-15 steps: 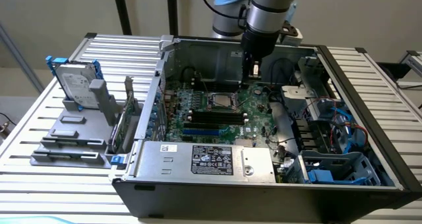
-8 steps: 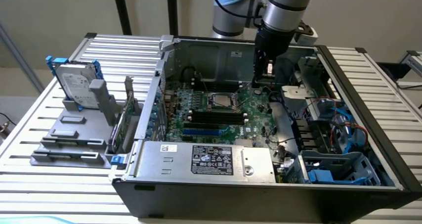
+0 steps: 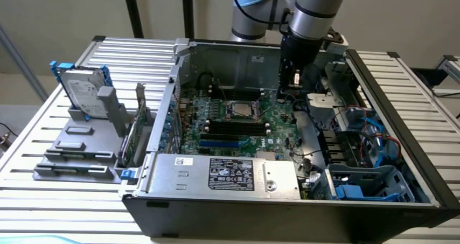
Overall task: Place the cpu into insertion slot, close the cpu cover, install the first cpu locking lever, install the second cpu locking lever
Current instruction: 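Close the cpu cover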
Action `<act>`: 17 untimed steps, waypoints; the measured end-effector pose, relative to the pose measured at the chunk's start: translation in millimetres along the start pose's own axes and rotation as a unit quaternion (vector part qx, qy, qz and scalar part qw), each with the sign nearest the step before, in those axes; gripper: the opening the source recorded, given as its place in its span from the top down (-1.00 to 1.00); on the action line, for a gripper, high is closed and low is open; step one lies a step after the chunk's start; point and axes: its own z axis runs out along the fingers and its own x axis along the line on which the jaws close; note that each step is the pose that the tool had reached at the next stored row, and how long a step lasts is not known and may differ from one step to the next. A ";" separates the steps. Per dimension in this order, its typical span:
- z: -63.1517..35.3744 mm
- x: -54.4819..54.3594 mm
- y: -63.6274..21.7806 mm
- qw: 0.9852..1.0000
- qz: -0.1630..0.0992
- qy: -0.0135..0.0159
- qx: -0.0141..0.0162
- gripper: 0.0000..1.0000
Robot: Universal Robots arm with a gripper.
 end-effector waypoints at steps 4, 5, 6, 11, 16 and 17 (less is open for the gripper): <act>7.2 -0.2 0.4 1.000 0.000 0.000 0.000 0.79; 9.1 -0.3 0.3 1.000 0.000 0.000 0.000 0.79; 10.2 -0.2 -0.1 1.000 0.000 0.000 0.000 0.79; 10.3 -0.3 -5.0 1.000 0.000 0.000 0.021 0.79; 10.6 -0.4 -11.3 0.999 0.000 0.001 0.047 0.79; 10.6 -0.5 -13.2 0.999 0.000 0.001 0.051 0.79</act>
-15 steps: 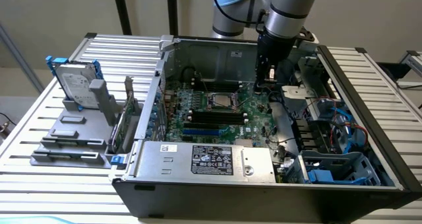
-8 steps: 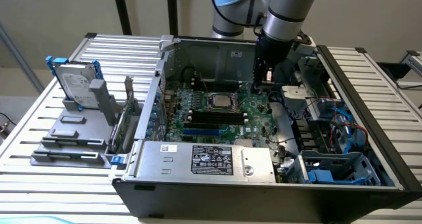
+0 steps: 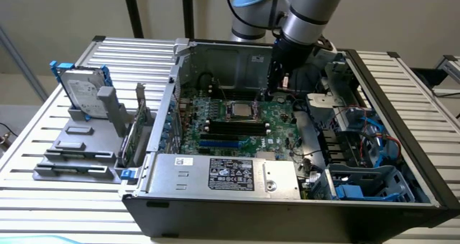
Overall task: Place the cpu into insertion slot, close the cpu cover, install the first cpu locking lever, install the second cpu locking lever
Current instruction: 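Close the cpu cover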
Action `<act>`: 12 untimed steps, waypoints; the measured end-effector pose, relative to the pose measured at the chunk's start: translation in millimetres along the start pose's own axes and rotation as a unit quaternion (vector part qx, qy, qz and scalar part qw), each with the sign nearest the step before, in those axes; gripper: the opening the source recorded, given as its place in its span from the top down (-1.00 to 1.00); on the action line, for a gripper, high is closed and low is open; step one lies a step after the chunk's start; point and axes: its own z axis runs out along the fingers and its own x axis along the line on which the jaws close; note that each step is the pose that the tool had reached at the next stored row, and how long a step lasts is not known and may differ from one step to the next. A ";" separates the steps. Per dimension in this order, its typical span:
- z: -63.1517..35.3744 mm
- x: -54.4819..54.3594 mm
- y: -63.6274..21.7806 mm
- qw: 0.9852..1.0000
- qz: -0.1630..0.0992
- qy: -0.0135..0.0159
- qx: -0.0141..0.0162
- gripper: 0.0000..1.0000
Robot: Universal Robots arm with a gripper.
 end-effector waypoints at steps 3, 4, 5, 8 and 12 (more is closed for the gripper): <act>1.2 -0.2 -6.9 1.000 0.000 0.002 0.008 0.79; 1.6 -0.3 -9.9 1.000 0.000 0.003 0.009 0.79; 2.0 -0.4 -12.9 1.000 0.000 0.004 0.010 0.79; 3.6 -0.6 -22.4 1.000 -0.001 0.008 0.011 0.79; 6.0 -0.9 -34.2 1.000 -0.003 0.013 0.013 0.79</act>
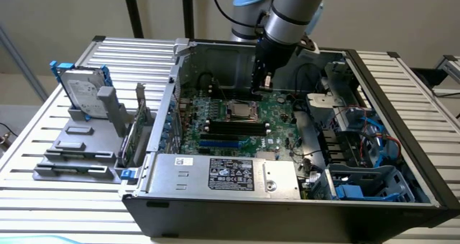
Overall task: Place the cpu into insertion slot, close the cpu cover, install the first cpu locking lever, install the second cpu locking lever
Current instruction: 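Close the cpu cover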
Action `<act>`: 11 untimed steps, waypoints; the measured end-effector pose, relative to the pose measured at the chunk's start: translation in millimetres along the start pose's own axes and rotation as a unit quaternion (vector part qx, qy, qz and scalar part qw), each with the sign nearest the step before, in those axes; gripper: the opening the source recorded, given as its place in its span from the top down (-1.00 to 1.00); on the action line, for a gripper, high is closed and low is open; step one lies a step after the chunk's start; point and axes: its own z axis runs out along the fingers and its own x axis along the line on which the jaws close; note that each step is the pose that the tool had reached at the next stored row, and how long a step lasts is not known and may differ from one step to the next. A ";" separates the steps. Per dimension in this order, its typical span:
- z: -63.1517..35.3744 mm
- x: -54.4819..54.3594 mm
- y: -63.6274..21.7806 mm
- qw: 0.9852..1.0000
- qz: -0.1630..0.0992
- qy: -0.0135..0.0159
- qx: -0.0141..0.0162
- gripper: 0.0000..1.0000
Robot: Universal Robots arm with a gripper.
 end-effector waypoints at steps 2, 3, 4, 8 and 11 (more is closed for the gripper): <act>1.5 -0.2 -5.2 1.000 -0.001 0.002 0.001 0.79; 2.2 -0.2 -7.6 1.000 -0.002 0.003 0.001 0.79; 3.1 -0.3 -10.4 1.000 -0.002 0.004 0.002 0.79; 6.4 -0.6 -21.1 1.000 -0.004 0.008 0.003 0.79; 9.3 -1.0 -29.6 1.000 -0.005 0.009 0.005 0.79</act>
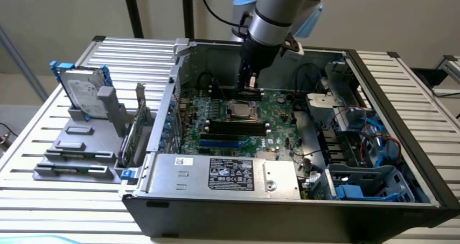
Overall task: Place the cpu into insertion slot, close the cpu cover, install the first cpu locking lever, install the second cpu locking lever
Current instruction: 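Close the cpu cover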
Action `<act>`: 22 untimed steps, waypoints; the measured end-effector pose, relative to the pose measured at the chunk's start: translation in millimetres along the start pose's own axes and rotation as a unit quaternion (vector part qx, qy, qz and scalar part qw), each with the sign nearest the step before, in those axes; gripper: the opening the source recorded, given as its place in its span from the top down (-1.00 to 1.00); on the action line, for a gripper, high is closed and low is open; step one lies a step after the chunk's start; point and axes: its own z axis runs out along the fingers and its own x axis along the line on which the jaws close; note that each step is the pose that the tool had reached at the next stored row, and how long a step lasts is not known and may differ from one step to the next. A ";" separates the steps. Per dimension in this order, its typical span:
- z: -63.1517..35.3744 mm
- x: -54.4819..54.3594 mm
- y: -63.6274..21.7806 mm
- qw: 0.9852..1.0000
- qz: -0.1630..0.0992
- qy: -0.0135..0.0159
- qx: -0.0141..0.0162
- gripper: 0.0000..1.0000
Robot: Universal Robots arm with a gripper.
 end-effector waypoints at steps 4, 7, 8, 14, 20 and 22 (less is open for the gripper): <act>4.8 -0.7 -9.1 1.000 -0.001 0.000 0.001 0.79; 9.5 -1.7 -11.2 1.000 -0.002 0.000 0.002 0.79; 11.4 -2.2 -11.3 1.000 -0.002 0.000 0.002 0.79; 22.3 -5.8 -11.6 1.000 -0.002 0.000 0.002 0.79; 33.9 -6.9 -14.3 1.000 -0.002 0.000 0.002 0.79; 37.4 -7.2 -13.6 1.000 -0.003 0.000 0.002 0.79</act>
